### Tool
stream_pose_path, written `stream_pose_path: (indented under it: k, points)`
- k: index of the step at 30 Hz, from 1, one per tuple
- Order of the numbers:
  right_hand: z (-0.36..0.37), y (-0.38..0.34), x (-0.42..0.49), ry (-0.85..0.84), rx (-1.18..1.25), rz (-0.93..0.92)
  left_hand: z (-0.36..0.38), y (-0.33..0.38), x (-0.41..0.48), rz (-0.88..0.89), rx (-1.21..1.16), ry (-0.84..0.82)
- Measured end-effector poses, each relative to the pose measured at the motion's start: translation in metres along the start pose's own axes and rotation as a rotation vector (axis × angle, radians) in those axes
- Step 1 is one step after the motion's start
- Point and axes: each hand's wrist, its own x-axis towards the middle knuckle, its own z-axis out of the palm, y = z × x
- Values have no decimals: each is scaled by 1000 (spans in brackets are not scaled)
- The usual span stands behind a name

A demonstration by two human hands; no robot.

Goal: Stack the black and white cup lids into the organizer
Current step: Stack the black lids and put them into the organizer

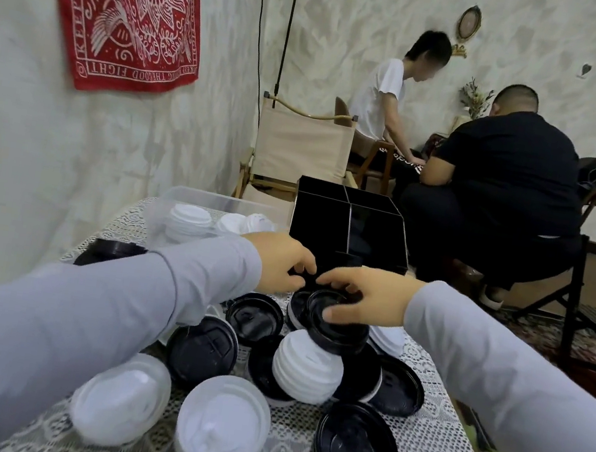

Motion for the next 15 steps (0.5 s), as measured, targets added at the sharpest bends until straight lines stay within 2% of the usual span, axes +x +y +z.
stream_pose_path:
  k: [3, 6, 15]
  points:
    - [9, -6, -17, -63, -26, -38, 8, 8, -22, 5, -63, -48]
    - [23, -9, -19, -70, -134, 14, 16, 15, -38, -9, -91, -75]
    - [46, -20, -2, 69, -197, 217, 33, 20, -58, -32, -49, -74]
